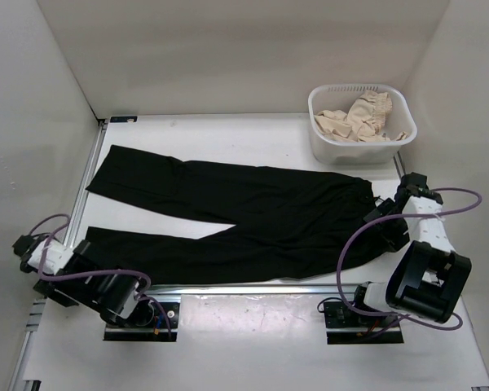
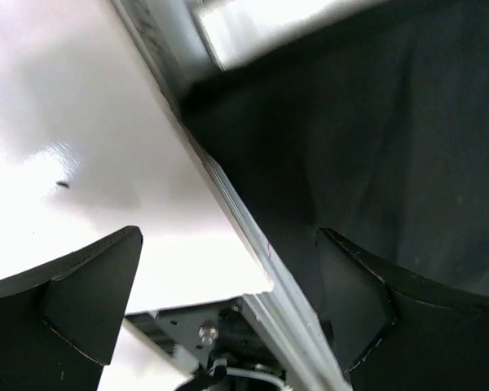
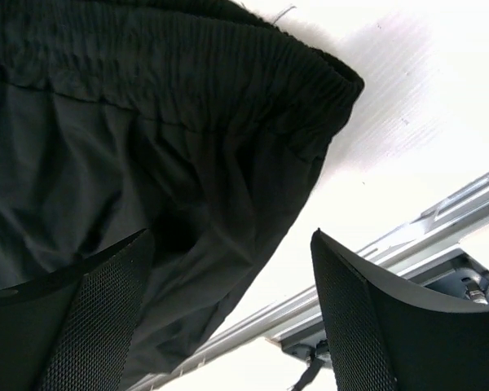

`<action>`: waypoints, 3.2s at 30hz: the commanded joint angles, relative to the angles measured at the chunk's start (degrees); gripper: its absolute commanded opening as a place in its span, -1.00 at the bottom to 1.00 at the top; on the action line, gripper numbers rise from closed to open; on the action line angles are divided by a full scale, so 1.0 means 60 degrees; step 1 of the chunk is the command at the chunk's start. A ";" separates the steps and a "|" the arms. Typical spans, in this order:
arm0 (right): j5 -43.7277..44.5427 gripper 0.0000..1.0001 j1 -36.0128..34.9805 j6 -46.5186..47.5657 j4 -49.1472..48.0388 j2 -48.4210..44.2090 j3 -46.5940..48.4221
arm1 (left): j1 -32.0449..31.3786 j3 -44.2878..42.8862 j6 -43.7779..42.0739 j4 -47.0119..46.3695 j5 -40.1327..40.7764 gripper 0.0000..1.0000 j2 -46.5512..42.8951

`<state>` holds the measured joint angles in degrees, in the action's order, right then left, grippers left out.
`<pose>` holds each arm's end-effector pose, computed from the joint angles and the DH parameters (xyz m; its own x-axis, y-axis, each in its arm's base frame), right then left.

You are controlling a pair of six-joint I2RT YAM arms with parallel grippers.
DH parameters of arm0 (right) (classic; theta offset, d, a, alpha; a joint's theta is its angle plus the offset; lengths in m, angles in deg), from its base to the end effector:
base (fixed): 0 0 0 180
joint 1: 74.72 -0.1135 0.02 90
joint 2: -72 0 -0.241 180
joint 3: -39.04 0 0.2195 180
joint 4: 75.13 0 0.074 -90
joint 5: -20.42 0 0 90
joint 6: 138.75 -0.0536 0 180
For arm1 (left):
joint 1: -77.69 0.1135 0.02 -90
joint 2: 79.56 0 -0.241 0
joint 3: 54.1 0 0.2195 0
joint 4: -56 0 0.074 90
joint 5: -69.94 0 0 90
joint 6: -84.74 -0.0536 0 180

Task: Fold and stack the trousers
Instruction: Fold the trousers

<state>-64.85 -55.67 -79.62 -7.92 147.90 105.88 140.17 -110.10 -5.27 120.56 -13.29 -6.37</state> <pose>0.1954 -0.0722 0.1889 -0.6118 0.7522 -0.2448 0.7662 0.6404 0.0530 0.0768 0.1610 0.1534 -0.4574 -0.8776 -0.1435 -0.8884 0.4440 0.1167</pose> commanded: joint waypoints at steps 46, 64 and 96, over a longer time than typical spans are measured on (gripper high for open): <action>0.1145 -1.00 0.1718 -0.1155 0.0452 -0.0669 0.2019 | -0.2910 -0.4744 0.0002 0.0567 0.0030 -0.72 0.2185; -0.0335 -1.00 0.1485 0.0487 0.0756 0.5117 0.6647 | -0.6897 -1.3845 0.0002 0.1901 0.2973 -0.72 0.9465; 0.1247 -1.00 -0.0289 0.0853 0.0217 0.4841 0.5318 | -0.8202 -1.3365 0.0002 0.0963 -0.1317 0.62 1.0345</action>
<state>-59.10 -57.75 -75.23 -5.01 180.05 138.87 89.75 -191.37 -5.30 126.97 -17.99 55.46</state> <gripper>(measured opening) 0.004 0.810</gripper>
